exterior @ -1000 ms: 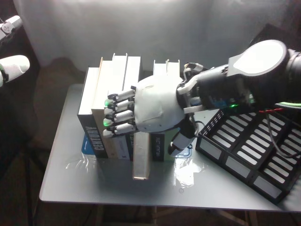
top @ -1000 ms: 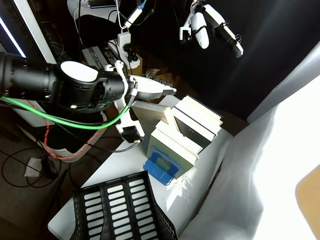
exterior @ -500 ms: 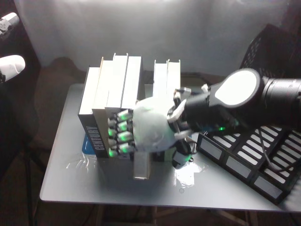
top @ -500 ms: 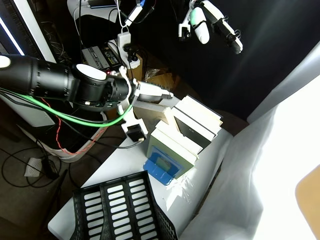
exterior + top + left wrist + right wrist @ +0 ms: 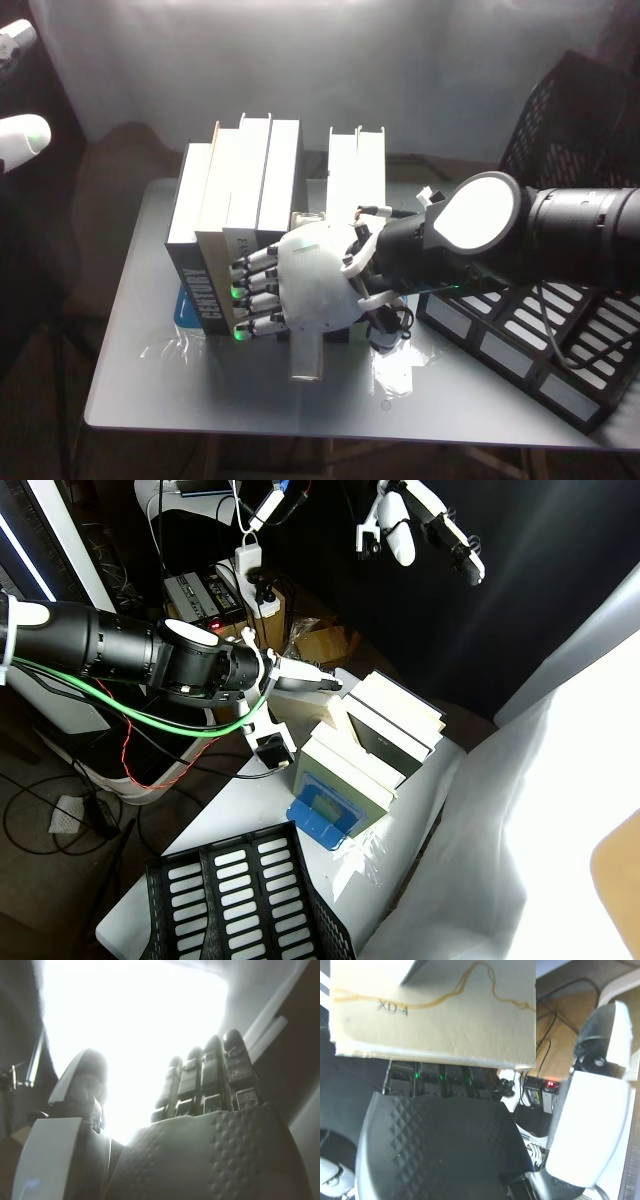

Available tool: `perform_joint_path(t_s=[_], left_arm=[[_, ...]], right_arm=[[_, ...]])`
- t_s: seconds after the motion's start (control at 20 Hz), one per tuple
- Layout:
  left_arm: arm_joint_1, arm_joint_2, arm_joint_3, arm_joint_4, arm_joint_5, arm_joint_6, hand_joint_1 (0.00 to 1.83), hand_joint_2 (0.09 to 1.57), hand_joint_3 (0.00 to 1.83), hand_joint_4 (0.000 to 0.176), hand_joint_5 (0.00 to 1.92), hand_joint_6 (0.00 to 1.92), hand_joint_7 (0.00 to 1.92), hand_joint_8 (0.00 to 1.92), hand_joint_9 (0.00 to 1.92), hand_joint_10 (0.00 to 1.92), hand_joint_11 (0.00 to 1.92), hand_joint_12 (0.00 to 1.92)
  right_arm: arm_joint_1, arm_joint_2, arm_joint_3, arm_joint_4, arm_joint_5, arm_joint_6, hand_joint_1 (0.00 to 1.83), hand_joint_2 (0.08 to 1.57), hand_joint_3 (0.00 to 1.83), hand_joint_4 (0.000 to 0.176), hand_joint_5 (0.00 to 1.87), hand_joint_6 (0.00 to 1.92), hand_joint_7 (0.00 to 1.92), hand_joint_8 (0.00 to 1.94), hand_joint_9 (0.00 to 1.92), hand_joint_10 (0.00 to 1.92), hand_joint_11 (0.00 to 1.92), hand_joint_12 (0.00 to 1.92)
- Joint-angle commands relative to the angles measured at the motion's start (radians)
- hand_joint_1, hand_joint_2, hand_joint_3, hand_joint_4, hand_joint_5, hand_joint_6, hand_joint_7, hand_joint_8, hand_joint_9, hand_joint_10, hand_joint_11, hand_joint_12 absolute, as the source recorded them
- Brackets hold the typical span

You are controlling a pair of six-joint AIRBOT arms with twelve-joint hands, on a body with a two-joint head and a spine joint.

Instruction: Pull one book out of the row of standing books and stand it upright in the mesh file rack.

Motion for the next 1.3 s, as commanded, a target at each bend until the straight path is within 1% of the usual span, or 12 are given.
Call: perform_joint_path(t_s=[0.0,0.05,0.1,0.4,0.45,0.5,0.6,0.75,1.05,1.1,1.2,1.25], left_arm=[[-0.002,0.020,0.001,-0.036,-0.134,-0.005,0.43,1.37,0.00,0.023,0.00,0.00,0.00,0.00,0.00,0.00,0.00,0.00],[-0.001,0.021,-0.001,-0.036,-0.142,-0.005,0.40,1.38,0.00,0.024,0.00,0.00,0.00,0.00,0.00,0.00,0.00,0.00],[-0.001,0.023,-0.003,-0.034,-0.149,-0.005,0.40,1.38,0.00,0.034,0.00,0.00,0.00,0.00,0.00,0.00,0.00,0.00],[-0.004,0.049,-0.022,-0.013,-0.188,-0.005,0.39,1.38,0.00,0.034,0.00,0.00,0.00,0.00,0.00,0.00,0.00,0.00],[-0.004,0.050,-0.023,-0.013,-0.190,-0.005,0.39,1.38,0.00,0.035,0.00,0.00,0.00,0.00,0.00,0.00,0.00,0.00],[-0.004,0.049,-0.023,-0.013,-0.191,-0.005,0.34,1.39,0.00,0.057,0.00,0.00,0.00,0.00,0.00,0.00,0.00,0.00],[-0.004,0.048,-0.023,-0.012,-0.191,-0.005,0.42,1.37,0.00,0.042,0.00,0.00,0.00,0.00,0.00,0.00,0.00,0.00],[-0.003,0.050,-0.023,-0.012,-0.196,-0.005,0.43,1.37,0.00,0.025,0.02,0.01,0.00,0.00,0.00,0.00,0.00,0.00],[-0.005,0.066,-0.029,-0.004,-0.195,-0.005,0.45,1.38,0.00,0.028,0.01,0.00,0.00,0.00,0.00,0.00,0.00,0.00],[-0.012,0.067,-0.029,0.003,-0.192,-0.005,0.47,1.38,0.00,0.035,0.00,0.00,0.00,0.00,0.00,0.00,0.00,0.00],[-0.032,0.068,-0.028,0.021,-0.181,-0.005,0.38,1.39,0.00,0.061,0.00,0.00,0.00,0.00,0.00,0.00,0.00,0.00],[-0.040,0.069,-0.027,0.029,-0.177,-0.005,0.31,1.40,0.01,0.074,0.00,0.00,0.00,0.00,0.00,0.00,0.00,0.00]], right_arm=[[-0.005,0.007,0.006,-0.009,-0.042,-0.003,1.03,0.77,0.00,0.000,0.10,0.05,0.08,0.00,0.02,0.02,0.00,0.30],[-0.009,-0.001,0.017,-0.017,-0.046,0.005,0.93,0.85,0.04,0.000,0.02,0.01,0.02,0.00,0.00,0.00,0.00,0.06],[-0.014,-0.010,0.029,-0.017,-0.049,0.007,0.94,0.96,0.08,0.000,0.00,0.00,0.00,0.00,0.00,0.00,0.00,0.01],[-0.047,-0.060,0.109,-0.237,-0.084,0.207,0.94,0.89,0.05,0.000,0.00,0.00,0.00,0.00,0.00,0.00,0.00,0.00],[-0.048,-0.060,0.111,-0.252,-0.084,0.221,1.19,1.03,0.11,0.000,0.15,0.06,0.15,0.06,0.08,0.04,0.04,0.02],[-0.050,-0.060,0.112,-0.253,-0.084,0.221,1.26,1.03,0.10,0.000,0.03,0.01,0.03,0.01,0.02,0.01,0.05,0.03],[-0.051,-0.060,0.115,-0.253,-0.084,0.222,1.26,1.05,0.11,0.000,0.02,0.01,0.00,0.00,0.00,0.00,0.01,0.02],[-0.053,-0.058,0.115,-0.251,-0.084,0.225,1.28,1.05,0.05,0.000,0.00,0.00,0.00,0.00,0.00,0.00,0.00,0.26],[-0.048,-0.041,0.112,-0.248,-0.038,0.225,1.26,1.09,0.05,0.000,0.03,0.01,0.00,0.00,0.00,0.00,0.00,0.07],[-0.047,-0.039,0.113,-0.248,-0.038,0.225,1.26,1.09,0.05,0.000,0.12,0.03,0.12,0.02,0.05,0.02,0.00,0.02],[-0.043,-0.037,0.117,-0.248,-0.034,0.225,1.28,1.07,0.01,0.000,0.00,0.00,0.00,0.00,0.00,0.00,0.00,0.27],[-0.040,-0.036,0.117,-0.248,-0.033,0.225,1.26,1.10,0.02,0.000,0.11,0.04,0.12,0.02,0.05,0.02,0.00,0.11]])
